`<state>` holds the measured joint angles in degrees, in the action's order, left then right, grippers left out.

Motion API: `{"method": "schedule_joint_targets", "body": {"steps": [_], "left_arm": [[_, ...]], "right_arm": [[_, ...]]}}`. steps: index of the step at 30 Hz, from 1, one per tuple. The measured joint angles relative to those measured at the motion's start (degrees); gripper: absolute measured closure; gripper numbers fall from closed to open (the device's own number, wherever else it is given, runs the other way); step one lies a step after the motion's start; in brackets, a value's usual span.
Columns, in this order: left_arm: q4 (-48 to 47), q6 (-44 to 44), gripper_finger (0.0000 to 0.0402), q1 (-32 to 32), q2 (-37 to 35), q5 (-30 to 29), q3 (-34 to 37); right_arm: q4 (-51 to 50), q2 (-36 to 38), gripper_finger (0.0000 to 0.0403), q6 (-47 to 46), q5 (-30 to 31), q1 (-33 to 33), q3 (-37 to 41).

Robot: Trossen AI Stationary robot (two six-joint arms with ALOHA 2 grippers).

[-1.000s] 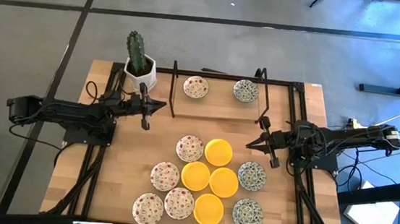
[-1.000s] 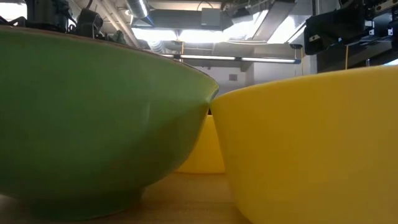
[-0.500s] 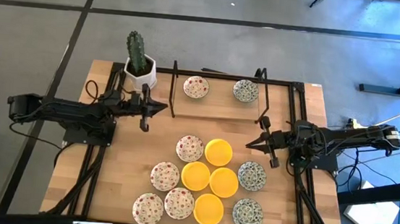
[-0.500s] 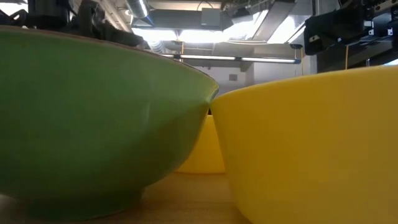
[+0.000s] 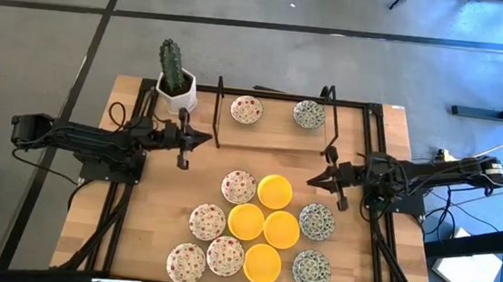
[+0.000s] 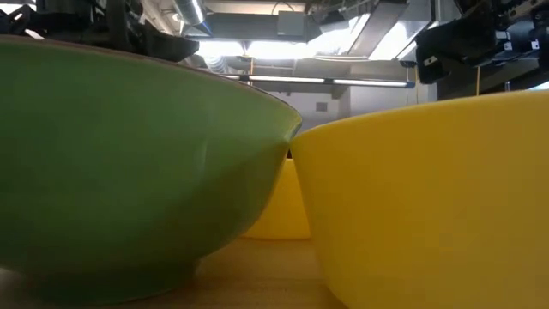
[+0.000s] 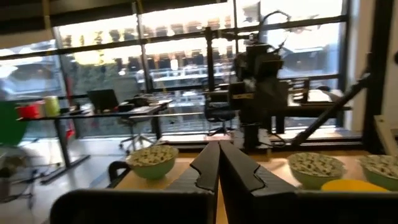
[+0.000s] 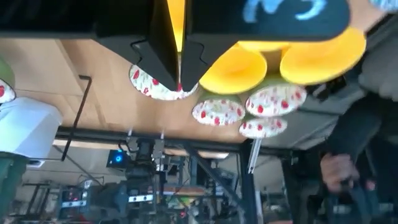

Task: Pick & Place Mini bowls
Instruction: Put the yellow bowl on the shelf

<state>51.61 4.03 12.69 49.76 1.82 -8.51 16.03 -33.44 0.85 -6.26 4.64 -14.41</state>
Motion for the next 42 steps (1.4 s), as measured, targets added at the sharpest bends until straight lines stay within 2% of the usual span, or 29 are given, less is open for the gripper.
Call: {"method": "schedule_joint_targets", "body": {"steps": [5, 12, 15, 21, 26, 30, 37, 42], "left_arm": [[-2.08, 1.20, 0.0396, 0.00, 0.02, -3.14, 0.00], [-2.22, 1.20, 0.0396, 0.00, 0.02, -3.71, 0.00], [-2.59, 1.20, 0.0397, 0.00, 0.01, -3.62, 0.00], [-3.10, 1.22, 0.0393, 0.00, 0.02, -3.42, 0.00], [-3.97, 1.22, 0.0397, 0.00, 0.00, -3.38, 0.00], [-4.74, 1.22, 0.0397, 0.00, 0.01, -3.36, 0.00], [-4.93, 1.25, 0.0395, 0.00, 0.02, -3.36, 0.00], [-5.15, 1.27, 0.0397, 0.00, 0.01, -3.62, 0.00]], "right_arm": [[-10.03, -8.39, 0.0382, -0.54, 2.48, 1.41, -8.65], [-33.47, -29.20, 0.0376, -5.11, 12.84, 3.31, -28.01], [-41.26, -37.75, 0.0357, -2.43, 14.33, 4.19, -34.90], [-49.49, -49.82, 0.0291, 2.91, 14.44, 4.44, -46.26], [-52.84, -54.80, 0.0226, 12.59, 18.67, 4.42, -52.35], [-53.57, -56.52, 0.0192, 16.75, 18.28, 3.47, -54.74], [-54.86, -58.83, 0.0183, 15.36, 12.70, -0.22, -55.17], [-54.92, -61.07, 0.0184, 15.82, 12.08, -1.12, -55.17]]}}
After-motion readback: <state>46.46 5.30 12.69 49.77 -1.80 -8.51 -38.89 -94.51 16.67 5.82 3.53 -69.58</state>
